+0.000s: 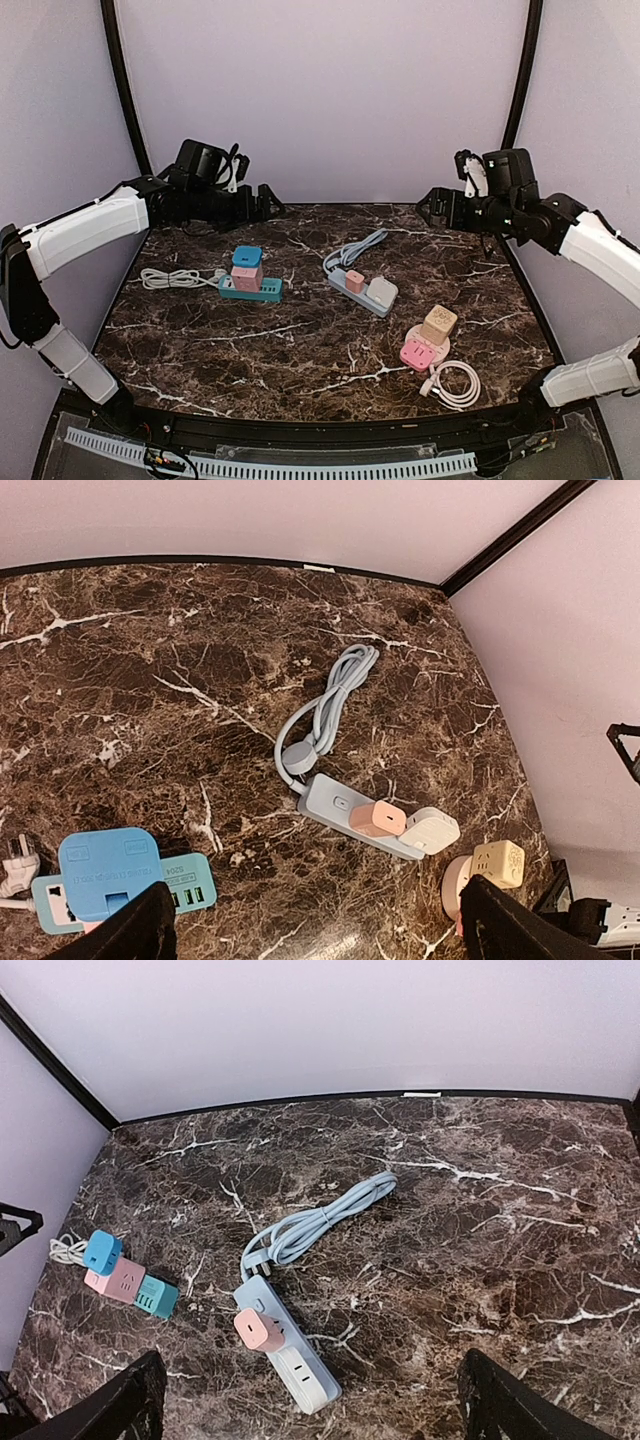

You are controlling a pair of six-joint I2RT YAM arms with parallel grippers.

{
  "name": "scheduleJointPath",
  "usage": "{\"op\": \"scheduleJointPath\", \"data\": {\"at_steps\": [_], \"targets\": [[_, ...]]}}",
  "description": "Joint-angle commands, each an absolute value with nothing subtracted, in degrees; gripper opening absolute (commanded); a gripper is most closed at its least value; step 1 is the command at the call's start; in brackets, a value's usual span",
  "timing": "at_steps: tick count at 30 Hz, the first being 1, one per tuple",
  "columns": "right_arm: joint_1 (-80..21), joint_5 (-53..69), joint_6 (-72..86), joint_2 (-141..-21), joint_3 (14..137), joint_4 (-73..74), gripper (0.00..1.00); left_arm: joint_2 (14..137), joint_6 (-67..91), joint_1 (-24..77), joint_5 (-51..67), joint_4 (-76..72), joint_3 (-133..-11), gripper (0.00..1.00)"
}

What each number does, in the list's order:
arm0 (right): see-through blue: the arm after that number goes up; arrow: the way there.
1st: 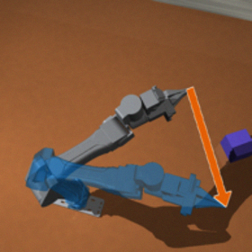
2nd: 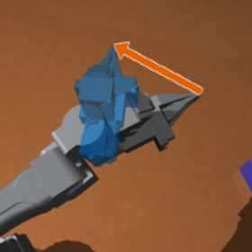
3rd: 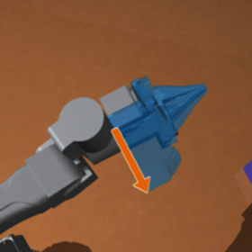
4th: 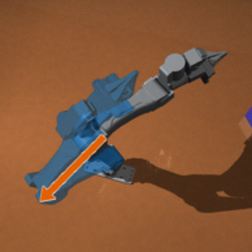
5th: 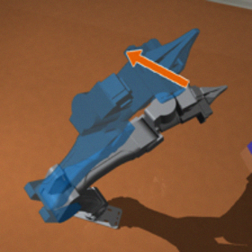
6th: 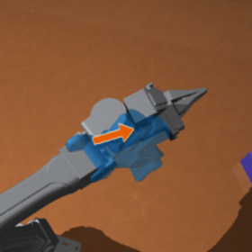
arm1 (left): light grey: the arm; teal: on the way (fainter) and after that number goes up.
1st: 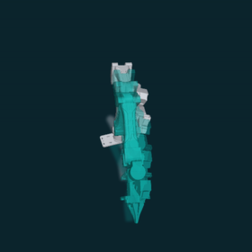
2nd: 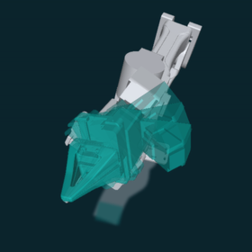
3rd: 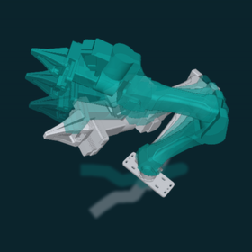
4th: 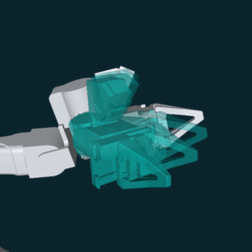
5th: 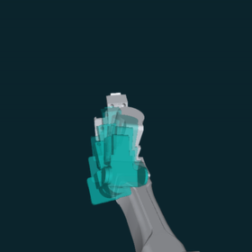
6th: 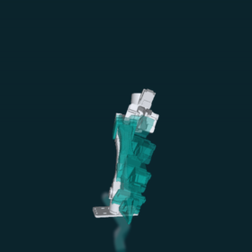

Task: Pull the plug off the socket

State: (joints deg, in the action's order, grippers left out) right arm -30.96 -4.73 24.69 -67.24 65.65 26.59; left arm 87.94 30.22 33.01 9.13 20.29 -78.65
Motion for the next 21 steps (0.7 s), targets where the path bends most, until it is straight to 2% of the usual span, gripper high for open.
{"op": "scheduleJointPath", "data": {"at_steps": [1, 9, 14, 21], "targets": [[-30.71, -4.77, 23.33, -68.44, 66.87, 26.91, 0.99, 86.22, 30.30, 33.09, 9.99, 19.73, -79.35, 0.99], [-30.71, -3.07, 21.73, -69.26, 66.90, 29.07, 0.99, 85.83, 30.77, 33.13, 10.98, 19.36, -77.98, 0.99], [-30.80, -2.68, 22.09, -70.41, 67.94, 35.56, 0.99, 86.23, 31.33, 33.13, 12.74, 18.81, -77.51, 0.99], [-30.84, -0.45, 23.56, -68.91, 63.41, 42.08, 0.99, 86.59, 32.33, 33.21, 14.98, 17.39, -76.28, 0.99]]}}
